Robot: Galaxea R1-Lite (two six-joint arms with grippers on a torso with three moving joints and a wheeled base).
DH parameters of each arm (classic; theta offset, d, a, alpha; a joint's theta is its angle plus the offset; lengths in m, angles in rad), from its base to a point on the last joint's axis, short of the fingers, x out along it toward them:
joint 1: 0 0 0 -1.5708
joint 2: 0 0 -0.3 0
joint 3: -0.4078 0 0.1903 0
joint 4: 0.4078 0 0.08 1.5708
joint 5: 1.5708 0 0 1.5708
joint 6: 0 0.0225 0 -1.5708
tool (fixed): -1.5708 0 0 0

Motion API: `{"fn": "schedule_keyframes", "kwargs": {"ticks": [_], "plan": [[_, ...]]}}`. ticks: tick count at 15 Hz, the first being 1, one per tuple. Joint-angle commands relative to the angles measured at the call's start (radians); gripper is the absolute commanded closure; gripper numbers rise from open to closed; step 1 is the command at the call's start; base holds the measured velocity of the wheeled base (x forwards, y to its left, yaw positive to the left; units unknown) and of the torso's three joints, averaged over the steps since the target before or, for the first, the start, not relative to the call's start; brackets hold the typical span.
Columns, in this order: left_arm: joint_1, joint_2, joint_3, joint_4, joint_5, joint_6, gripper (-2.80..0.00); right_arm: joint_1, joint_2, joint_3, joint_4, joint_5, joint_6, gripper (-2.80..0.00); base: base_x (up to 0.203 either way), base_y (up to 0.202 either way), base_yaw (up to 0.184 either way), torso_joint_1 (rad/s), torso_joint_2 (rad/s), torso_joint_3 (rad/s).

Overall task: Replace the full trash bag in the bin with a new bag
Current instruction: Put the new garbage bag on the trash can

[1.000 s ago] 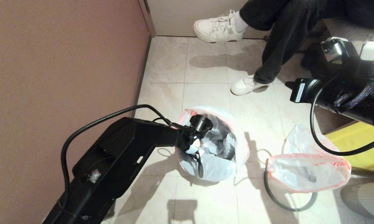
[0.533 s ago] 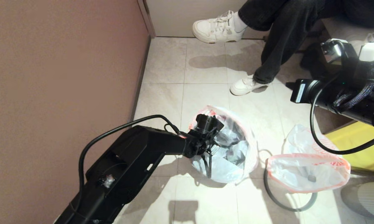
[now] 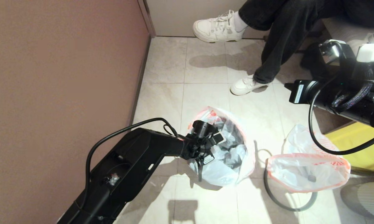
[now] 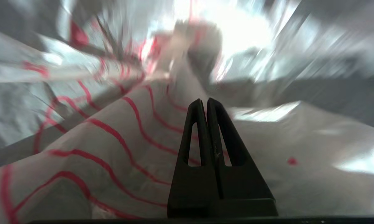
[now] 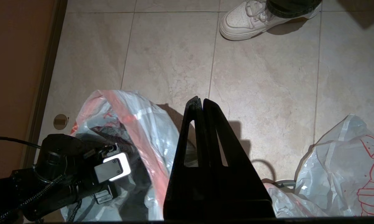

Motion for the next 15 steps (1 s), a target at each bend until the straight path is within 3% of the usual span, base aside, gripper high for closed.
{"fn": "schedule_keyframes", "kwargs": {"ticks": [1,3,6,8,10,12,14,15], "plan": [[0.029,0.002,0.000,0.015,0.037,0.015,0.00,0.002,0.002,0.000,-0.003,0.000,0.001,0.00,0.000,0.000,0.000,0.000,0.00,0.000],[0.047,-0.006,0.002,0.042,0.061,0.015,0.00,0.002,0.005,0.000,-0.003,0.000,0.001,0.00,0.000,0.000,0.000,0.000,0.00,0.000],[0.061,-0.037,0.004,0.111,0.157,0.006,0.00,0.005,0.003,0.002,-0.003,0.000,0.001,0.00,0.000,0.000,0.000,0.000,0.00,0.000],[0.073,-0.064,0.005,0.212,0.251,-0.015,0.00,0.006,0.000,0.002,-0.003,0.000,0.001,0.00,0.000,0.000,0.000,0.000,0.00,0.000],[0.090,-0.111,0.013,0.337,0.279,-0.072,0.00,0.014,-0.010,0.002,-0.003,0.000,-0.001,0.00,0.000,0.000,0.000,0.000,0.00,0.000],[0.100,-0.145,0.014,0.460,0.362,-0.115,0.00,0.016,-0.014,0.003,-0.003,-0.001,-0.001,0.00,0.000,0.000,0.000,0.000,0.00,0.000],[0.120,-0.141,0.013,0.470,0.429,-0.155,0.00,0.016,-0.020,0.003,-0.001,0.000,-0.001,0.00,0.000,0.000,0.000,0.000,0.00,0.000],[0.108,-0.134,0.008,0.439,0.415,-0.157,0.00,0.014,-0.021,0.003,-0.001,-0.002,-0.001,0.00,0.000,0.000,0.000,0.000,0.00,0.000]]}}
